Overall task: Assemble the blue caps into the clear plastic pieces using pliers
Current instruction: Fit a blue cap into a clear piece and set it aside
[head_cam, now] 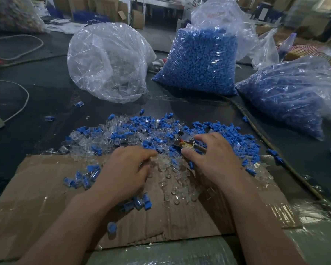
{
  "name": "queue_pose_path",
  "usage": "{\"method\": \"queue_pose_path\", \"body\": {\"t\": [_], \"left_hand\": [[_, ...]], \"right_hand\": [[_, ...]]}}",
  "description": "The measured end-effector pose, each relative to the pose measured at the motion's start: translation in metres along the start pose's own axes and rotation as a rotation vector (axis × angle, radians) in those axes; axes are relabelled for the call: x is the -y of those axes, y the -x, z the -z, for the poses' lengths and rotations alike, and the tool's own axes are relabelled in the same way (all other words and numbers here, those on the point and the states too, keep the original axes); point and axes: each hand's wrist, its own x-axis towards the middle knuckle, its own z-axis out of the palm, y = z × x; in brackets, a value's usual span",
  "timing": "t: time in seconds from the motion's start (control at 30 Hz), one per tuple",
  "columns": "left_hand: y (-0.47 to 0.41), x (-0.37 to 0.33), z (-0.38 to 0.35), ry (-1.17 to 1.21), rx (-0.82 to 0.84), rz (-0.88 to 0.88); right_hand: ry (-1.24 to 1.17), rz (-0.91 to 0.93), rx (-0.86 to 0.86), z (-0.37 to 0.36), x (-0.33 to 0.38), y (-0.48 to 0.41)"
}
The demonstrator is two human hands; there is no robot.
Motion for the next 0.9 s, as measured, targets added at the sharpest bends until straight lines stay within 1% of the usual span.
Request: {"method": "queue_pose_path", "body": {"t": [0.1, 0.23, 0.3, 0.37, 0.47, 0.6, 0.73, 0.9], "left_hand": [[0.001, 0.001, 0.0, -0.065, 0.038, -0.028], [-0.001, -0.002, 0.0, -0.036, 0.035, -0.033], [-0.001, -0.003, 0.0, -0.018, 0.021, -0.034], [0.0, -0.005, 0.001, 0.035, -0.025, -0.013], [0.0, -0.007, 0.005, 0.16, -0.118, 0.042], [0.002, -0.009, 0.006, 0.279, -0.191, 0.096], [0.002, -0.009, 0.007, 0.301, -0.227, 0.109], [0.001, -0.008, 0.006, 0.298, -0.238, 0.115]], "right_hand": [[-0.046, 0.079, -0.04, -0.002, 0.006, 0.002], [-0.118, 0.167, -0.116, -0.001, 0.011, 0.004], [-0.134, 0.197, -0.118, 0.0, 0.014, 0.005], [-0.128, 0.235, -0.081, 0.0, 0.017, 0.007], [-0.032, 0.307, 0.003, -0.001, 0.019, 0.008], [0.074, 0.293, 0.106, -0.002, 0.02, 0.01], [0.136, 0.328, 0.155, -0.002, 0.023, 0.011], [0.169, 0.314, 0.172, -0.004, 0.024, 0.011]]}}
